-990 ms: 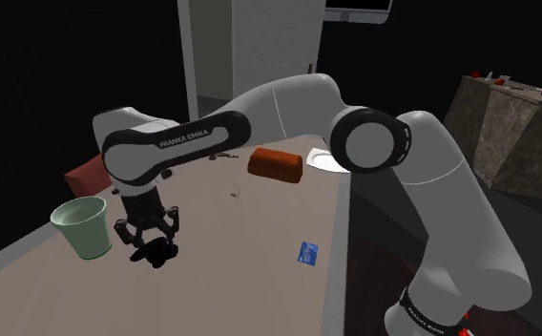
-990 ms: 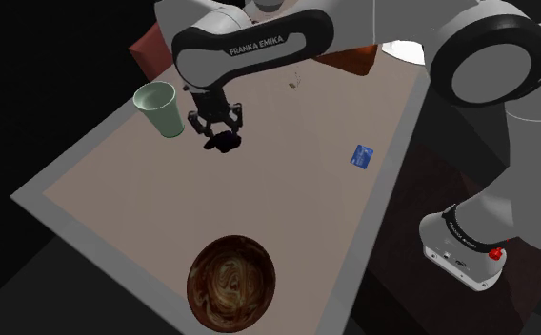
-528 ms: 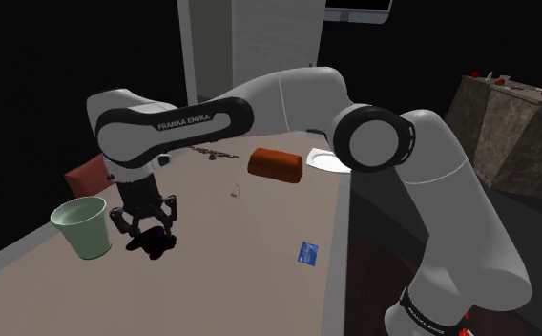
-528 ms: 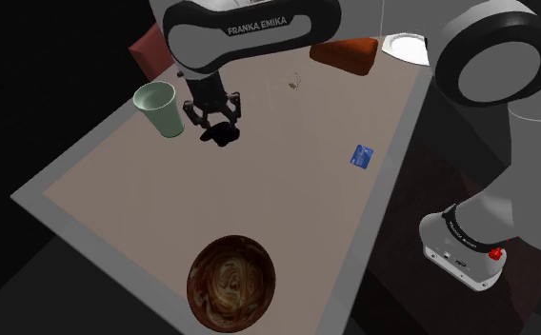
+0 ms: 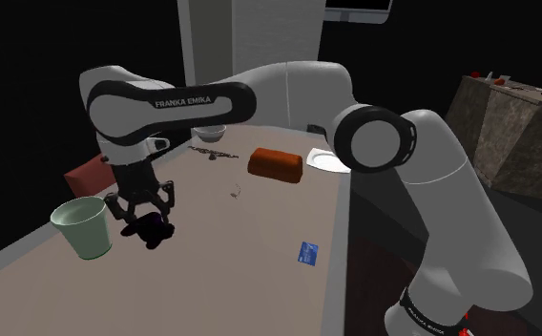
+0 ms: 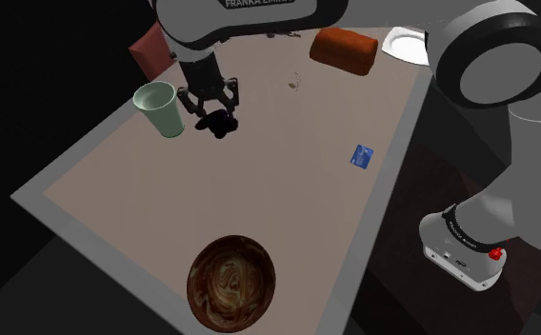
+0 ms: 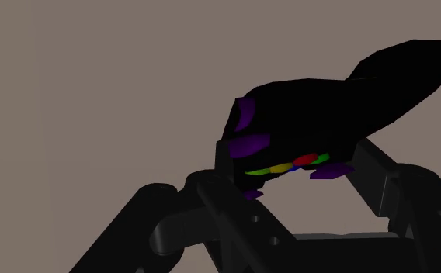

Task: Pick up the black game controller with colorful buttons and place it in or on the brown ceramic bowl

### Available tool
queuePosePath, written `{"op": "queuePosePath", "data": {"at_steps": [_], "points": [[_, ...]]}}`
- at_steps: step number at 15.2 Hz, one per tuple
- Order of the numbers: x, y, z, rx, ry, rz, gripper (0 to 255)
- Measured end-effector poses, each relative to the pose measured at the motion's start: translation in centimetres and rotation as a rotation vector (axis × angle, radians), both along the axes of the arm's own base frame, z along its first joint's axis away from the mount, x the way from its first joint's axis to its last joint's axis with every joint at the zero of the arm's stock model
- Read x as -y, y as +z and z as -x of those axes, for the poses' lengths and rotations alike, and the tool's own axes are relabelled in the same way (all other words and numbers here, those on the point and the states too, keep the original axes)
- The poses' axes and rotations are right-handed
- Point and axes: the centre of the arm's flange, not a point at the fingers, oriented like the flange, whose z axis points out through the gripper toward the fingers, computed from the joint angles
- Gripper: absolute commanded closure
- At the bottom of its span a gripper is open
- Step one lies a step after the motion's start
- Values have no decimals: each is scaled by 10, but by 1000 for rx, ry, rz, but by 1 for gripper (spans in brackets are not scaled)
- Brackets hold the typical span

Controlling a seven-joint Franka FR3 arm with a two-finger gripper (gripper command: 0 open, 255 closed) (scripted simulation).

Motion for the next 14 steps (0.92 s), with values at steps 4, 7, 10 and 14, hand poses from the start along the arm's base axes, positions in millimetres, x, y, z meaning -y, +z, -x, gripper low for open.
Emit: {"op": "queuePosePath", "data": {"at_steps": [4,7,10,14], "points": [[-17,3,33,0,0,0,255],[-42,4,70,-1,2,0,255],[-62,3,101,-1,1,0,255],[-86,6,149,-1,1,0,255]]}}
